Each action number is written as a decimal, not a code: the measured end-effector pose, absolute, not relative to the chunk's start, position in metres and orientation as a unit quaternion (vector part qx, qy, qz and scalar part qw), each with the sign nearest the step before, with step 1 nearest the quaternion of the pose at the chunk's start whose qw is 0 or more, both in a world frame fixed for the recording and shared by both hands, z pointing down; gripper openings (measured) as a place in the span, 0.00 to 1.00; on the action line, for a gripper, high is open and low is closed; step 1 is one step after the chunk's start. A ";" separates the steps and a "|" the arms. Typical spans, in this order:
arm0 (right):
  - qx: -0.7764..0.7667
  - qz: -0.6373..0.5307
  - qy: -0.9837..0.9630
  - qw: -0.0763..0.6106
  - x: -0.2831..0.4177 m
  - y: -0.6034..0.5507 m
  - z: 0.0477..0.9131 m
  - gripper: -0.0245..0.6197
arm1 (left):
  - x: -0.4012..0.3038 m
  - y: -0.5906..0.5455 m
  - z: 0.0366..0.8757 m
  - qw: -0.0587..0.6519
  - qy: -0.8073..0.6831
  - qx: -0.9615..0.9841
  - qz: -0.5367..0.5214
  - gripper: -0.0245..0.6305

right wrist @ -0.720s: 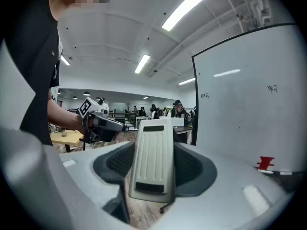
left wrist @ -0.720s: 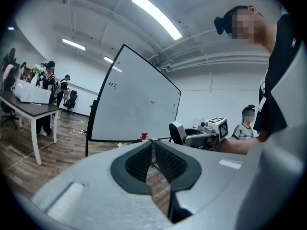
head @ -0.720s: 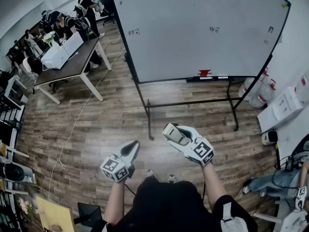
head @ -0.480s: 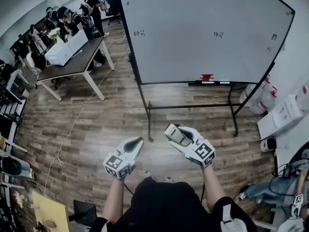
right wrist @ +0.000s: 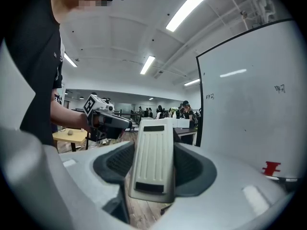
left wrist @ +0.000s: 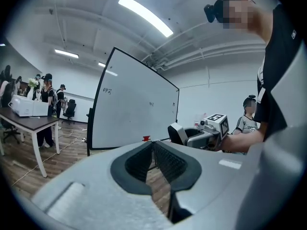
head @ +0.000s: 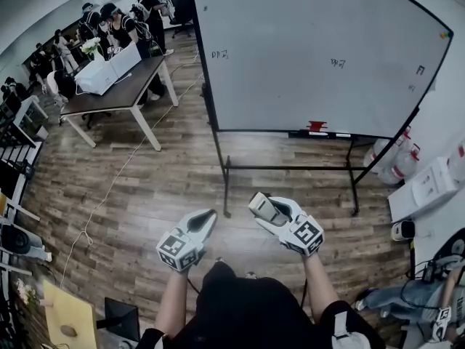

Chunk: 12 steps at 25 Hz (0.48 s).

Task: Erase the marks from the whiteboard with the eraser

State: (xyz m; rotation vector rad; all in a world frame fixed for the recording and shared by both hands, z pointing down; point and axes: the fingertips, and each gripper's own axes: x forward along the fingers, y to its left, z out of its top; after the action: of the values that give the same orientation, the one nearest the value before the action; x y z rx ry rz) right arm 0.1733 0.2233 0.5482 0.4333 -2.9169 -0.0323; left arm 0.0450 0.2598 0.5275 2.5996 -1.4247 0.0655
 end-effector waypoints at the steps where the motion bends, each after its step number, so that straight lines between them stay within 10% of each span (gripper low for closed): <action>1: 0.146 -0.010 -0.985 0.097 0.172 0.222 0.549 0.44 | 0.044 0.258 0.529 0.090 -0.478 0.874 0.020 0.09; 12: 0.161 0.003 -0.981 0.105 0.133 0.169 0.550 0.44 | 0.007 0.201 0.534 0.109 -0.461 0.880 0.023 0.09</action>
State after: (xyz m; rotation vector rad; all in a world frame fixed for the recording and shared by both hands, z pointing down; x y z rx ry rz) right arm 0.1329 0.1689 0.5504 0.4742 -2.8927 0.0100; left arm 0.0068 0.2015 0.5340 2.5876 -1.3567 0.0666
